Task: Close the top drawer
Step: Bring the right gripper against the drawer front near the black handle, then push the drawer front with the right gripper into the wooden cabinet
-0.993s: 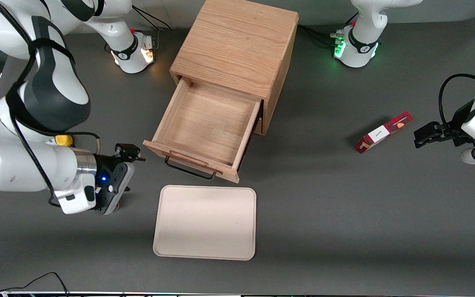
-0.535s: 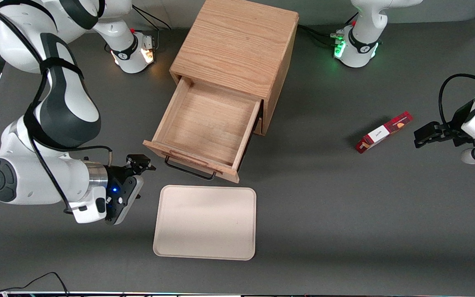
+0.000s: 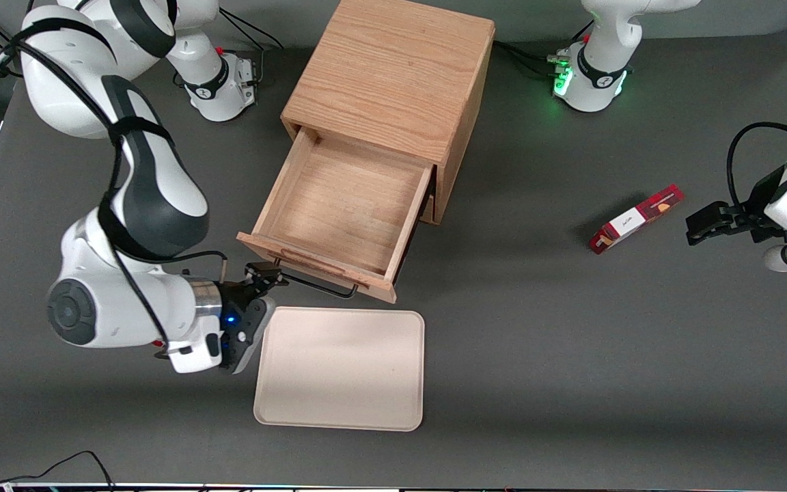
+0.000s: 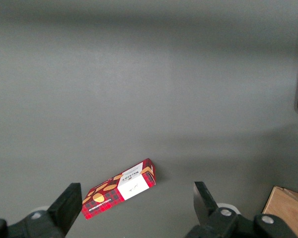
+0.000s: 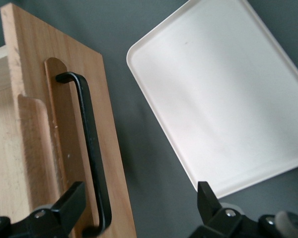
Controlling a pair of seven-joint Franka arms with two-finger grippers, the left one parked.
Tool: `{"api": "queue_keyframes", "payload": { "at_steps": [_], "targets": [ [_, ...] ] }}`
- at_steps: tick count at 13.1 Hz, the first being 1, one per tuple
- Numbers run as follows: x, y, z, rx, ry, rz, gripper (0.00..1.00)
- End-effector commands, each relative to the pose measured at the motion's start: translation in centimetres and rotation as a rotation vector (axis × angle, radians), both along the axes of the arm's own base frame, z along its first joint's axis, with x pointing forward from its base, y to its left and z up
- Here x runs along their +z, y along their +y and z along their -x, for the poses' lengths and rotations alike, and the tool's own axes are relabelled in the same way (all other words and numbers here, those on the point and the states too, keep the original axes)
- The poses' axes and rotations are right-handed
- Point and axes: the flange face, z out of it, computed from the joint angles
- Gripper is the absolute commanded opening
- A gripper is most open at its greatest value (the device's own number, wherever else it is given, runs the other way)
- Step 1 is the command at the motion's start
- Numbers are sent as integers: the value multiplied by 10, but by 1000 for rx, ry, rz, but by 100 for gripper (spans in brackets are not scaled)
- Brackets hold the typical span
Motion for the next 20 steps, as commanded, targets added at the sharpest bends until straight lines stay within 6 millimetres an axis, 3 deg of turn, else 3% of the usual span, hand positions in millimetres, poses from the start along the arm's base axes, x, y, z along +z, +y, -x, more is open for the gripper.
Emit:
{"api": "queue_keyframes", "payload": {
  "at_steps": [1, 6, 9, 14, 20],
  "targets": [
    [-11, 11, 0, -25, 12, -5, 100],
    [-15, 21, 7, -11, 35, -7, 100],
    [-35, 29, 16, 11, 75, 4, 100],
    [-49, 32, 21, 23, 101, 16, 100],
    [-55, 65, 57, 88, 144, 10, 100]
  ]
}}
